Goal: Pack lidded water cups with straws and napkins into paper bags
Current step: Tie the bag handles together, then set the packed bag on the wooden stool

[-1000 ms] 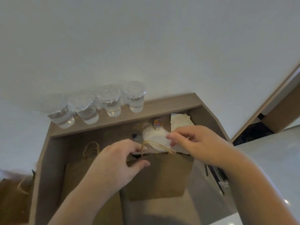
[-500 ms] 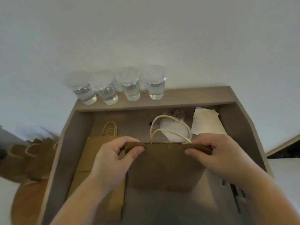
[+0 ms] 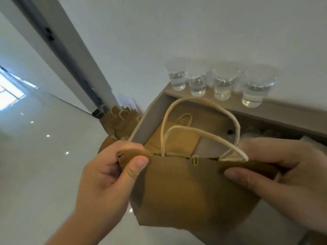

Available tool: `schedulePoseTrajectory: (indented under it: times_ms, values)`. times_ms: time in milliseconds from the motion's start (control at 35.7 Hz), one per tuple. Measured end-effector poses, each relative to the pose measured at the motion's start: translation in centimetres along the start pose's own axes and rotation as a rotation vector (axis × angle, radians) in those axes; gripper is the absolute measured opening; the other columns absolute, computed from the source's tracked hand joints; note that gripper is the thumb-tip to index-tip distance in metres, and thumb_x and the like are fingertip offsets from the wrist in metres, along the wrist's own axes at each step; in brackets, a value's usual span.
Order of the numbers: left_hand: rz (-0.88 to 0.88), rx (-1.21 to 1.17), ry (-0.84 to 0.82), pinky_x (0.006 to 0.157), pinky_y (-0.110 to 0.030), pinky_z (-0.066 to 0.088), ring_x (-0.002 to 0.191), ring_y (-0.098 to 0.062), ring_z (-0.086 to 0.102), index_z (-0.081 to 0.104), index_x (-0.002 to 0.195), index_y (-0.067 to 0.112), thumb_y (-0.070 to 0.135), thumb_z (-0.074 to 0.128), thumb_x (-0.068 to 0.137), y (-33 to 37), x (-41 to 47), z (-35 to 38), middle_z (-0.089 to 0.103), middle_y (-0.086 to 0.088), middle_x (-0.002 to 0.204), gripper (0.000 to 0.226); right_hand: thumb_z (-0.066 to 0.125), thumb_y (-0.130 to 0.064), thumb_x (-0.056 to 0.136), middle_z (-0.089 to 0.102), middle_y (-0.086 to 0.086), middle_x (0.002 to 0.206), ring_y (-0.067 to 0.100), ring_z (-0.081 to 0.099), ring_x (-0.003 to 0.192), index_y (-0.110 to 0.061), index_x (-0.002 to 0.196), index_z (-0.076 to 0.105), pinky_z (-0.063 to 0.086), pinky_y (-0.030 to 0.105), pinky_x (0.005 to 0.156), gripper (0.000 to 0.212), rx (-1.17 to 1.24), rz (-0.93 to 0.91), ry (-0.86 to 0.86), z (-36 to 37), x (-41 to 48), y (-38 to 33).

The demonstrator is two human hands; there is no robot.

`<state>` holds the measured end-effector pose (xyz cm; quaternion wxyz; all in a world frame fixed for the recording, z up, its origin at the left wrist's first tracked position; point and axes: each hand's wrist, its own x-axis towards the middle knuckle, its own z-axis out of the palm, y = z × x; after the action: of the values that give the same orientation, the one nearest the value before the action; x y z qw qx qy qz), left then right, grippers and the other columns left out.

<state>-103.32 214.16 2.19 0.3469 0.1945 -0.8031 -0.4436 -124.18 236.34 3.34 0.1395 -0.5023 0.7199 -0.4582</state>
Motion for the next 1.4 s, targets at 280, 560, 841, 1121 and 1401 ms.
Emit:
schedulePoseTrajectory:
  times_ms: [280, 560, 841, 1121, 1401]
  values:
    - [-0.168, 0.145, 0.297, 0.069, -0.007, 0.052, 0.084, -0.007, 0.072, 0.077, 0.09, 0.045, 0.043, 0.066, 0.086, -1.9, -6.2, -14.0, 0.076, 0.014, 0.083, 0.011, 0.078, -0.038, 0.091, 0.078, -0.016, 0.093, 0.01, 0.076, 0.086, -0.048, 0.097, 0.08, 0.056, 0.019, 0.068, 0.011, 0.047, -0.192, -0.31, 12.5, 7.8, -8.6]
    - [-0.349, 0.146, 0.55, 0.069, -0.002, 0.049, 0.087, 0.004, 0.07, 0.076, 0.089, 0.05, 0.029, 0.075, 0.09, -11.3, -11.5, -33.4, 0.077, 0.022, 0.084, 0.02, 0.059, -0.062, 0.082, 0.073, -0.029, 0.088, -0.002, 0.069, 0.096, -0.053, 0.088, 0.078, 0.048, 0.005, 0.086, 0.021, -0.057, -0.228, -0.494, 33.9, 13.9, -19.0]
    - [-0.36, 0.176, 0.444, 0.073, -0.019, 0.047, 0.093, -0.004, 0.07, 0.073, 0.094, 0.05, 0.035, 0.066, 0.088, -19.6, -10.0, -44.7, 0.075, 0.025, 0.087, 0.018, 0.066, -0.064, 0.091, 0.068, -0.029, 0.095, -0.009, 0.065, 0.089, -0.042, 0.09, 0.072, 0.052, 0.015, 0.067, 0.023, -0.35, 0.002, -0.746, 47.6, 19.2, -24.1]
    - [-0.4, 0.072, 0.215, 0.079, -0.021, 0.052, 0.097, -0.002, 0.07, 0.074, 0.099, 0.05, 0.022, 0.074, 0.097, -30.6, -2.3, -48.1, 0.076, 0.025, 0.09, 0.029, 0.056, -0.06, 0.104, 0.07, -0.008, 0.086, 0.004, 0.07, 0.077, -0.028, 0.089, 0.066, 0.051, 0.009, 0.063, 0.037, -0.322, 0.207, -0.92, 54.8, 28.5, -21.4]
    - [-0.774, 0.298, -0.179, 0.097, -0.026, 0.054, 0.109, 0.006, 0.064, 0.07, 0.117, 0.048, 0.04, 0.068, 0.1, -43.3, 11.4, -50.3, 0.071, 0.03, 0.109, 0.019, 0.055, -0.039, 0.109, 0.063, -0.003, 0.081, 0.011, 0.064, 0.076, -0.028, 0.086, 0.061, 0.054, 0.026, 0.074, 0.027, -0.299, 0.543, -0.999, 65.1, 41.1, -12.3]
